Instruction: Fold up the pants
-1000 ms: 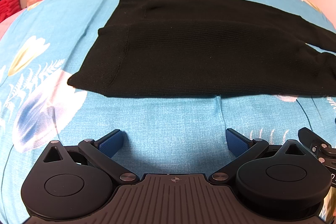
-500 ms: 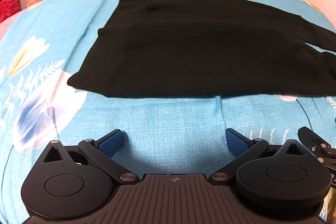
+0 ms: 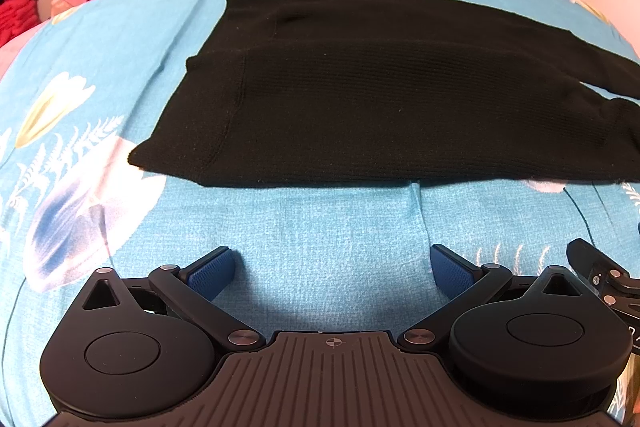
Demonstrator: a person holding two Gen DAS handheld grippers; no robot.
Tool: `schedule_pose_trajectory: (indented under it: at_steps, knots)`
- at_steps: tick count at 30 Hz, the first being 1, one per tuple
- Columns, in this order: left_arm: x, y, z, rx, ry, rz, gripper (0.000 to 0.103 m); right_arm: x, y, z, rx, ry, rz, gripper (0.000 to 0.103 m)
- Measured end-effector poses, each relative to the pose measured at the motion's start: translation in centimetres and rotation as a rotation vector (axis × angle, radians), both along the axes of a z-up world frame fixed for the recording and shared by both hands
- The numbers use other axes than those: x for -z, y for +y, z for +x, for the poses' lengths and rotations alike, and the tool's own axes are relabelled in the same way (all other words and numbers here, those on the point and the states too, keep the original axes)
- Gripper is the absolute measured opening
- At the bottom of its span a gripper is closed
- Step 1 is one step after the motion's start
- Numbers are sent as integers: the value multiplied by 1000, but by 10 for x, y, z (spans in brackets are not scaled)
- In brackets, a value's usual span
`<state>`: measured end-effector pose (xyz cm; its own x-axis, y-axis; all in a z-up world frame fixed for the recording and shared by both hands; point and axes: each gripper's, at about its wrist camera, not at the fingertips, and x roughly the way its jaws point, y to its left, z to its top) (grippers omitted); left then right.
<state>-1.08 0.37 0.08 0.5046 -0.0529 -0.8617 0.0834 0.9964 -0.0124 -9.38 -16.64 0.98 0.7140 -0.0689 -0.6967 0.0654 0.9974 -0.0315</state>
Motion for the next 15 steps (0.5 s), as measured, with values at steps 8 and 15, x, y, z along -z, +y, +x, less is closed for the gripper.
schedule_pose_trajectory:
  at_steps: [8,15]
  knots:
    - [-1,2,1,28,-5,-8,103,4,0,-9,-7,-48,-2,103]
    - [-40,33,-6,108,-48,-147,103,-18,-24,6,-66,33,288,103]
